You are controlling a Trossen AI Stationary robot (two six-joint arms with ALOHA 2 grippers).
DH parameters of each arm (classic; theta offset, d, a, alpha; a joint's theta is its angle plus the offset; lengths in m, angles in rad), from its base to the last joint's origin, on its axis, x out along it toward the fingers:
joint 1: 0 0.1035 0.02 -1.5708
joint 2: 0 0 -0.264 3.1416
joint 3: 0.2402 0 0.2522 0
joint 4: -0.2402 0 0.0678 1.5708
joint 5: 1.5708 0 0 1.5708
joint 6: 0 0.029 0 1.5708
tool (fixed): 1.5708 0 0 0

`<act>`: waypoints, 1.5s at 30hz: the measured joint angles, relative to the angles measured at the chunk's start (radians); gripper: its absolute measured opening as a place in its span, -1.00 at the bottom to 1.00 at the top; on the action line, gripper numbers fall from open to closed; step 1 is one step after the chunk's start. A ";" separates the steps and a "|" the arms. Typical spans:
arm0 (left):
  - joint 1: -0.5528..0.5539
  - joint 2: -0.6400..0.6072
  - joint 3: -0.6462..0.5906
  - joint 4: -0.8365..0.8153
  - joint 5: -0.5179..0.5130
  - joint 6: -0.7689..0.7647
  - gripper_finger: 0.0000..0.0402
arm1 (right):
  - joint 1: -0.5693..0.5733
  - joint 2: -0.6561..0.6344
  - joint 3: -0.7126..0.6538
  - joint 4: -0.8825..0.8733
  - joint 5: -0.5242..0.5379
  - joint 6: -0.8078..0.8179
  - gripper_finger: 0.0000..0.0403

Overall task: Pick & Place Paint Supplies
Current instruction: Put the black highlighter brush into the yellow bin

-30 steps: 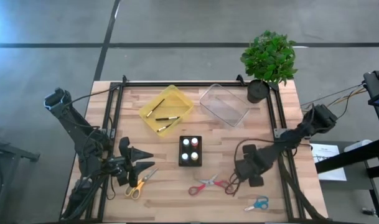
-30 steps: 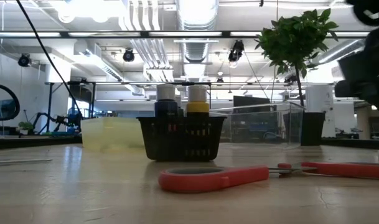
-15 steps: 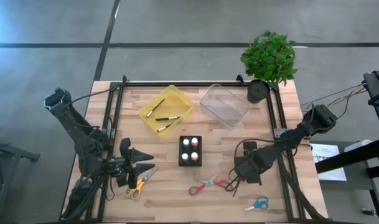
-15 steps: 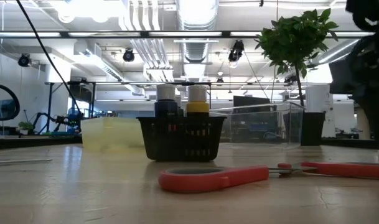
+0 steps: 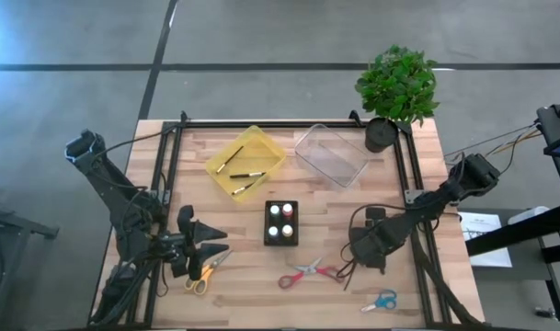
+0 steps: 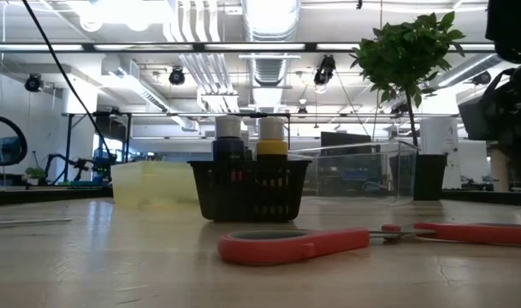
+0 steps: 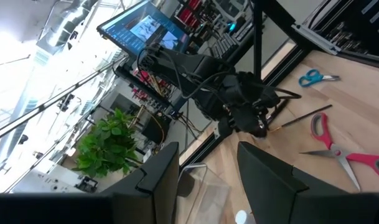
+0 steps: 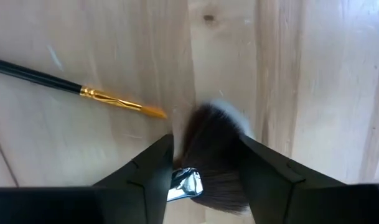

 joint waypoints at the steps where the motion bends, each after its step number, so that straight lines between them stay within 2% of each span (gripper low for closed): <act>1: 0.000 0.000 0.000 0.000 0.000 0.000 -0.15 | 0.000 0.000 0.001 0.002 -0.001 0.000 -0.20; 9: 0.000 0.000 0.000 0.000 0.000 0.000 -0.15 | 0.001 0.003 0.009 0.028 -0.018 -0.003 -0.89; 15: 0.000 0.000 0.000 0.000 0.000 0.000 -0.15 | 0.001 -0.003 0.012 0.036 -0.002 -0.001 -0.95; 21: 0.001 0.000 0.000 0.003 0.003 0.000 -0.15 | 0.000 -0.028 0.144 -0.046 0.106 -0.053 -0.96; 27: 0.001 0.000 0.000 0.008 0.003 0.001 -0.15 | -0.014 -0.025 0.372 -0.193 0.334 -0.157 -0.96; 32: 0.001 0.000 0.000 0.008 0.003 0.000 -0.15 | -0.084 -0.024 0.536 -0.194 0.509 -0.336 -0.96; 36: 0.001 0.000 0.000 0.008 0.003 -0.003 -0.15 | -0.171 -0.024 0.621 -0.102 0.613 -0.528 -0.96; 41: 0.001 0.000 0.000 0.007 0.004 -0.007 -0.15 | -0.324 -0.024 0.643 0.155 0.614 -0.782 -0.96; 43: 0.001 0.000 0.000 0.007 0.004 -0.007 -0.15 | -0.391 -0.024 0.626 0.294 0.578 -0.874 -0.96; 45: 0.001 0.000 0.000 0.007 0.003 -0.007 -0.15 | -0.460 -0.017 0.601 0.451 0.484 -0.944 -0.96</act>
